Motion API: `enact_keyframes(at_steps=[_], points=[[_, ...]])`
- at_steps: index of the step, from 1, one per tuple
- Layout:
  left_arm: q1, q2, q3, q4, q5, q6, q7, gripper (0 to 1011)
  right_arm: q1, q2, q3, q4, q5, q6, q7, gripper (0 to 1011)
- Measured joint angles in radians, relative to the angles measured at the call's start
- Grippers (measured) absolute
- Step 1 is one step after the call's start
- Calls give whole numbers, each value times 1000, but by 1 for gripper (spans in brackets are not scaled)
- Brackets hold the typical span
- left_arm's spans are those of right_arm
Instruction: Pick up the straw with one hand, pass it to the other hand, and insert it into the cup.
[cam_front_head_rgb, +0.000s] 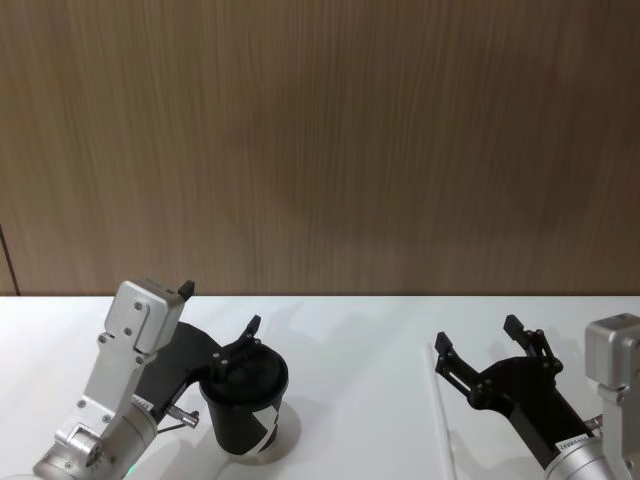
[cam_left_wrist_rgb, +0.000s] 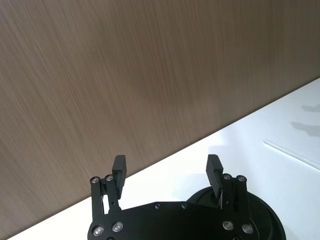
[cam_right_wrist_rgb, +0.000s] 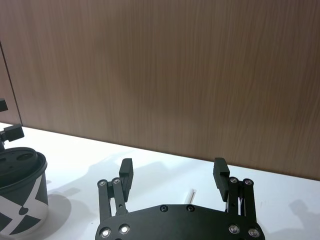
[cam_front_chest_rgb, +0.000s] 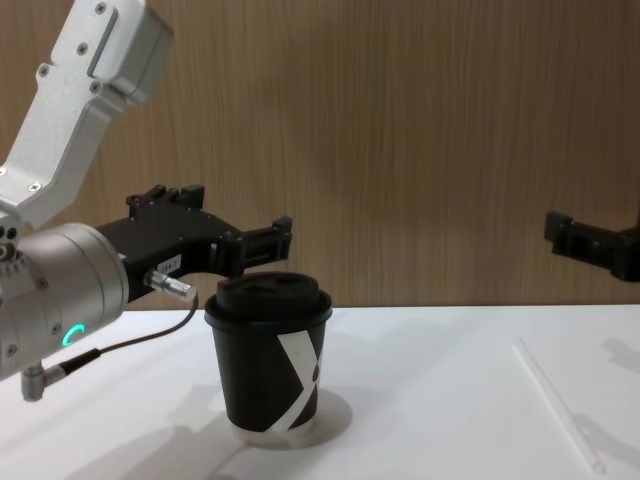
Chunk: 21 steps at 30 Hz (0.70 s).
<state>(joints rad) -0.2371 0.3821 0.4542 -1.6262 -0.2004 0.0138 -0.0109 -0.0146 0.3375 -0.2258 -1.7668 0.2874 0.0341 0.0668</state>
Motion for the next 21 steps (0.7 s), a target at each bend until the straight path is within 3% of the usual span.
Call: enact_keyframes(at_steps=[21], points=[[0,0,0,0,0,0,0,1003,0,0,0,0,0,0,0,1001]])
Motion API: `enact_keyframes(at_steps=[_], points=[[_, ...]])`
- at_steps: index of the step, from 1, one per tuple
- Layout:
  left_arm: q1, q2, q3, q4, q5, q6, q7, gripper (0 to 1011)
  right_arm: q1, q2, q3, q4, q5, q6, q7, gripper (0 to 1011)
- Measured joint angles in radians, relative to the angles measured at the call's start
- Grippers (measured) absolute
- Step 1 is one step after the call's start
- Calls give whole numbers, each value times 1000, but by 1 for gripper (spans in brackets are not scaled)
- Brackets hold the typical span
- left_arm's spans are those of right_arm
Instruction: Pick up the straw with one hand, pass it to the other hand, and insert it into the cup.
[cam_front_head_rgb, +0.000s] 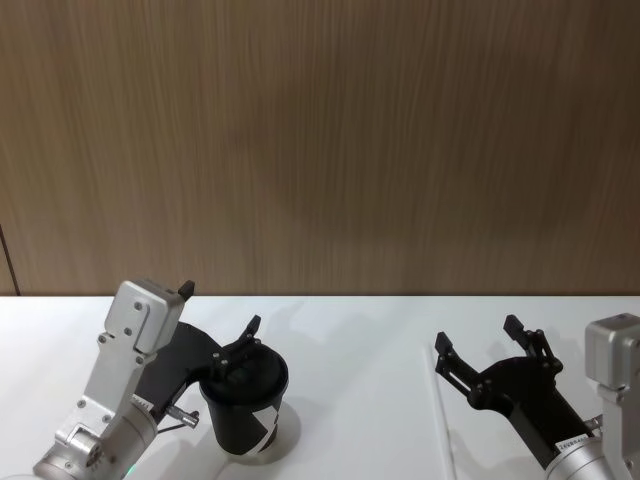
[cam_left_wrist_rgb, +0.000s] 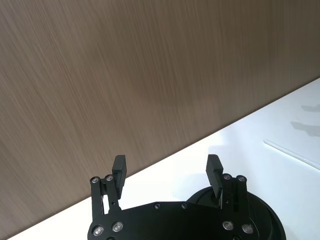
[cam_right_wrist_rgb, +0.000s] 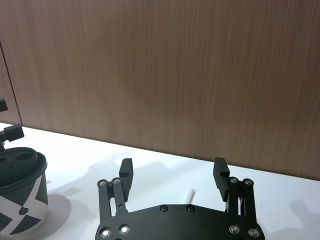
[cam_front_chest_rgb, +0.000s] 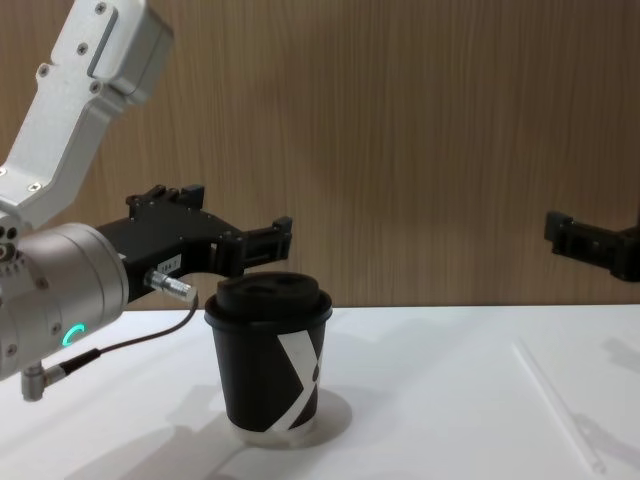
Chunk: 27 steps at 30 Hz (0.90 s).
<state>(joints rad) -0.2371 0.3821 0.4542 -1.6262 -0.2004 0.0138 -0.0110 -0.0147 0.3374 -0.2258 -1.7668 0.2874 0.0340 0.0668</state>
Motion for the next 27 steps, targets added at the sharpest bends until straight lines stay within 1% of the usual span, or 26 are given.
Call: enact_keyframes(at_steps=[5,9,12,18,21,24,27], points=[[0,0,0,0,0,0,0,1003,0,0,0,0,0,1,0,1001],[0,0,0,0,0,0,0,1003,3,-2,0,-2,-2,14,-1,1001],[0,0,0,0,0,0,0,1003,6,-5,-1,-5,-6,36,-8,1001],[0,0,0,0,0,0,0,1003,15,-16,-4,-18,-19,97,-34,1001],[0,0,0,0,0,0,0,1003,19,-24,-8,-28,-29,145,-55,1001],[0,0,0,0,0,0,0,1003,21,-29,-10,-35,-36,174,-66,1001],[0,0,0,0,0,0,0,1003,23,-36,-14,-45,-44,215,-83,1001]])
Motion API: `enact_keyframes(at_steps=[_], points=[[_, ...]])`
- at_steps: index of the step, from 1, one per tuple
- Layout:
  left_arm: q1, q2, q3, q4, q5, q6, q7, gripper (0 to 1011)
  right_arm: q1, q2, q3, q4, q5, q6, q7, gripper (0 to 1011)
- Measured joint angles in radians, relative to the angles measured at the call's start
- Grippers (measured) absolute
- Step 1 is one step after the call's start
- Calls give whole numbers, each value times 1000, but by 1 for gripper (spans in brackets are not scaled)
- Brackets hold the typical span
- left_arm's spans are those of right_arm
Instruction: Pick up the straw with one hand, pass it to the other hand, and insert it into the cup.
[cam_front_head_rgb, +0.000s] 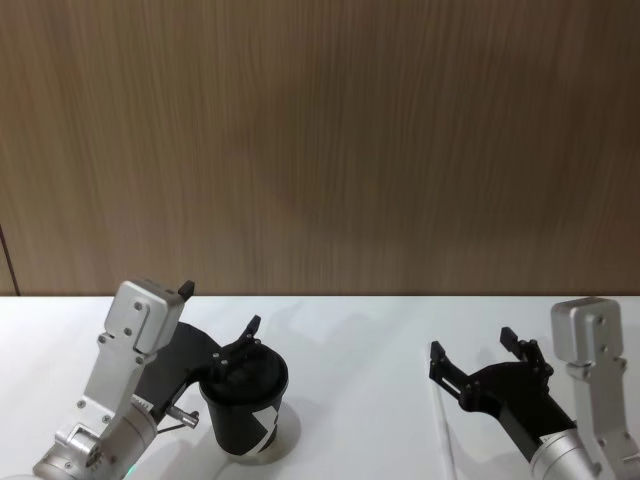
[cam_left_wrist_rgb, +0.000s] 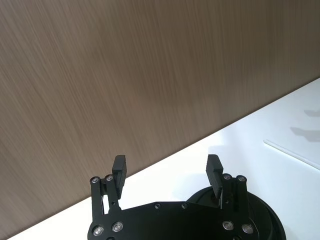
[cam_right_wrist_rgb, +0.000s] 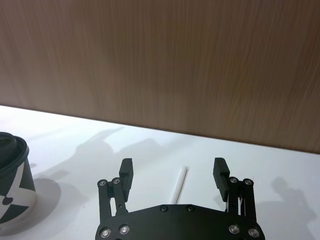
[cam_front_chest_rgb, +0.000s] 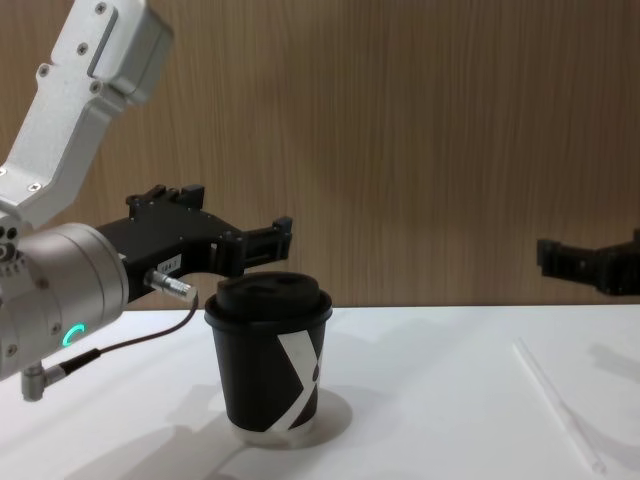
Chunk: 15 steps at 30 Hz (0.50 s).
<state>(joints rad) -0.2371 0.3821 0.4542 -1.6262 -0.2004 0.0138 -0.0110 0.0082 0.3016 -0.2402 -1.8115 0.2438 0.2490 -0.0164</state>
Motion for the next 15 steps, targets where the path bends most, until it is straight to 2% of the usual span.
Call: enact_keyframes(at_steps=[8,15], points=[[0,0,0,0,0,0,0,1003,-2,-19,-18,-26,-22,103,-37,1001],[0,0,0,0,0,0,0,1003,-17,-24,-32,-44,-38,155,-50,1001]])
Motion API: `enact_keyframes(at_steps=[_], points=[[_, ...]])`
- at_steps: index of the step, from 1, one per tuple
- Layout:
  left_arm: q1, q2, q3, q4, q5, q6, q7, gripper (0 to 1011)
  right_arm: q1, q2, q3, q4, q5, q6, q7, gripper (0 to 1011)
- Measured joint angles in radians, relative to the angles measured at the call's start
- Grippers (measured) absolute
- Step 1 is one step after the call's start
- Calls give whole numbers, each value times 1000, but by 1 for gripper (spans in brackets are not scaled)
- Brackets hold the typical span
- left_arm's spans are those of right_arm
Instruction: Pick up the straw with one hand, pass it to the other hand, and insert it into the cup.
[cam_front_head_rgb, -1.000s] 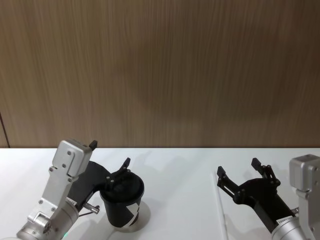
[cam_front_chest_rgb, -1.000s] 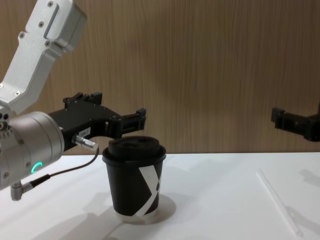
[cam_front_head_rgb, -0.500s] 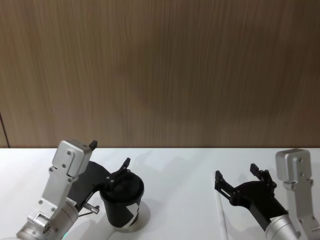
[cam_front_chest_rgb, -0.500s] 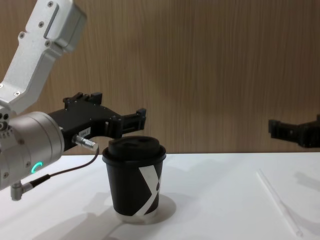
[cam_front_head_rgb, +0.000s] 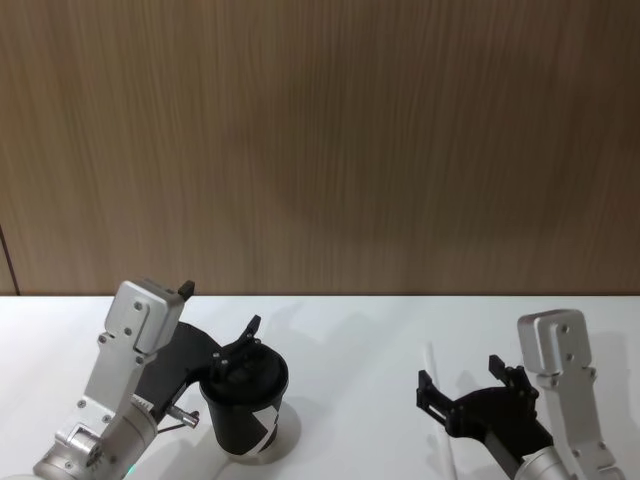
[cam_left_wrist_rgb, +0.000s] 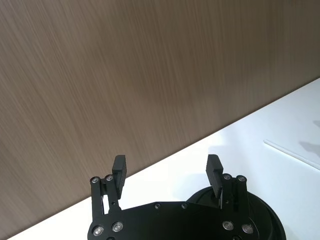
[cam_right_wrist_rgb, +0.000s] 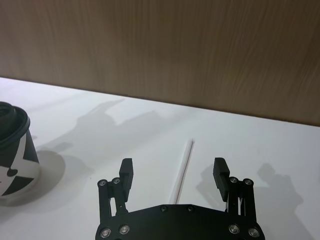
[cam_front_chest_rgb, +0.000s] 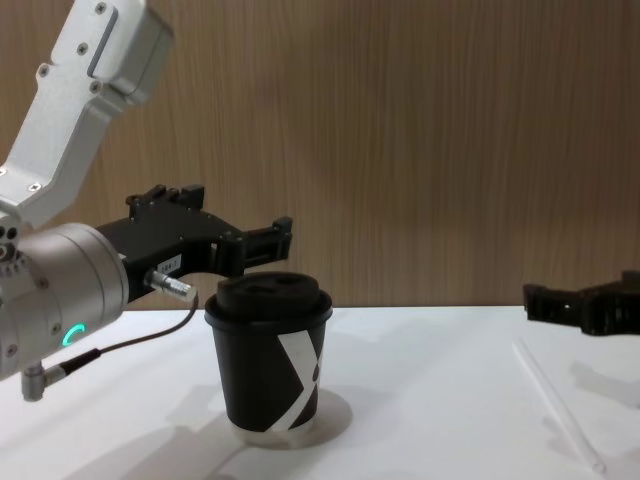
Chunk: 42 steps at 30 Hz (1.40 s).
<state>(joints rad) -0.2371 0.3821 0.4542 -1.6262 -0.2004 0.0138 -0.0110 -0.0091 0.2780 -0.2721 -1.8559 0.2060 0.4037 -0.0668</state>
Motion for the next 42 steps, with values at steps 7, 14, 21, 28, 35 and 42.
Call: enact_keyframes(at_steps=[7,14,21,28,35,42], points=[[0,0,0,0,0,0,0,1002,-15,1,-4,-11,-10,30,-3,1001],[0,0,0,0,0,0,0,1004,-23,4,-1,-14,-17,51,-3,1001],[0,0,0,0,0,0,0,1003,-25,8,2,-14,-21,74,5,1001],[0,0,0,0,0,0,0,1003,-25,11,3,-9,-23,92,17,1001],[0,0,0,0,0,0,0,1003,-22,14,1,3,-25,111,34,1001],[0,0,0,0,0,0,0,1003,-14,17,-1,20,-30,122,49,1001]])
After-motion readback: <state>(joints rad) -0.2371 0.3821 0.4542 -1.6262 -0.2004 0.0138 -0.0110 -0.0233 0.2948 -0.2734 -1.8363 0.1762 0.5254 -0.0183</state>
